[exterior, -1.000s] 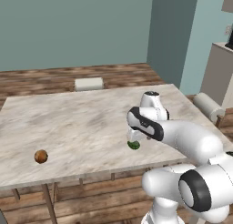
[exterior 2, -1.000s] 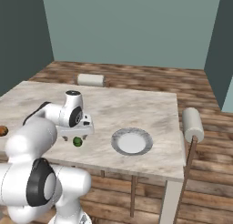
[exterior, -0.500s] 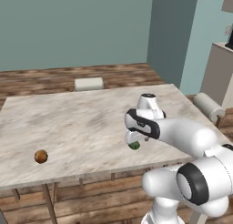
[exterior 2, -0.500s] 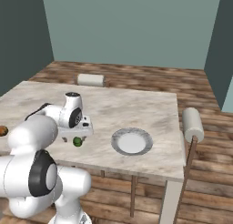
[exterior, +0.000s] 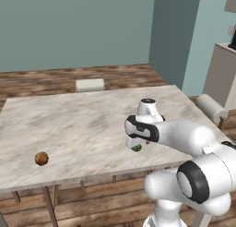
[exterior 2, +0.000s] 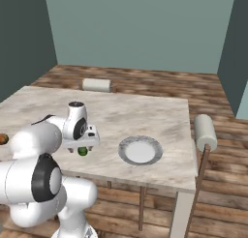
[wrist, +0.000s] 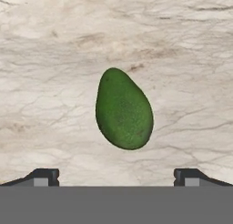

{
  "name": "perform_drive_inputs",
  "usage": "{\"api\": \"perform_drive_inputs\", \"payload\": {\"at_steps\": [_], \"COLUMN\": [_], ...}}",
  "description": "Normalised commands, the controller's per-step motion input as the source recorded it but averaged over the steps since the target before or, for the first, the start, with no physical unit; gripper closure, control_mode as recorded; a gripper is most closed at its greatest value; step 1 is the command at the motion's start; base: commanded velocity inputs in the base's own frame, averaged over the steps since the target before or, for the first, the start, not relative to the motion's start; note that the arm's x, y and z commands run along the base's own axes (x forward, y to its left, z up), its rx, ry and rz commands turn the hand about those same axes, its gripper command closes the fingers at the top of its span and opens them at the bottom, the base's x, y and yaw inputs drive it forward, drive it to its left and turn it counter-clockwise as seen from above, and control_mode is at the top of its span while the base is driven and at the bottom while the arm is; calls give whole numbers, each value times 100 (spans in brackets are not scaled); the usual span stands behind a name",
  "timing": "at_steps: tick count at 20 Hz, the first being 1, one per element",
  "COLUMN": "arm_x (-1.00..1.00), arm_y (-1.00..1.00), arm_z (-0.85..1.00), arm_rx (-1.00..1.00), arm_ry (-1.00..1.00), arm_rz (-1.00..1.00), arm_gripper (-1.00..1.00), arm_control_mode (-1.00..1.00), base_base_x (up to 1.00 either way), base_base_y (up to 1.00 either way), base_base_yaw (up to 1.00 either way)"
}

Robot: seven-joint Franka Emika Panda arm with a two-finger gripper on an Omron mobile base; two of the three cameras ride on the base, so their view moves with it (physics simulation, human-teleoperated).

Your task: Pick the avocado and bread from the counter and place them on the plate. Then pick the jam from the cabinet and place it next to the plate. Lastly close the cabinet door.

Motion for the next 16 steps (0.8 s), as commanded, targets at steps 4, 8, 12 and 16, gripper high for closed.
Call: {"api": "perform_drive_inputs", "payload": {"at_steps": [4, 8, 12, 16], "arm_x": [18, 19, 17, 16], "arm_y": [0, 0, 0, 3], "arm_z": [-13, -11, -6, -7], "arm_rx": [-1, -1, 0, -1], "arm_ry": [0, 0, 0, 0], "arm_rz": [0, 0, 0, 0], "arm_gripper": [-100, -100, -100, -100], "arm_control_mode": [-100, -100, -100, -100], "base_base_x": [0, 0, 0, 0], "base_base_y": [0, 0, 0, 0], "base_base_yaw": [0, 0, 0, 0]}}
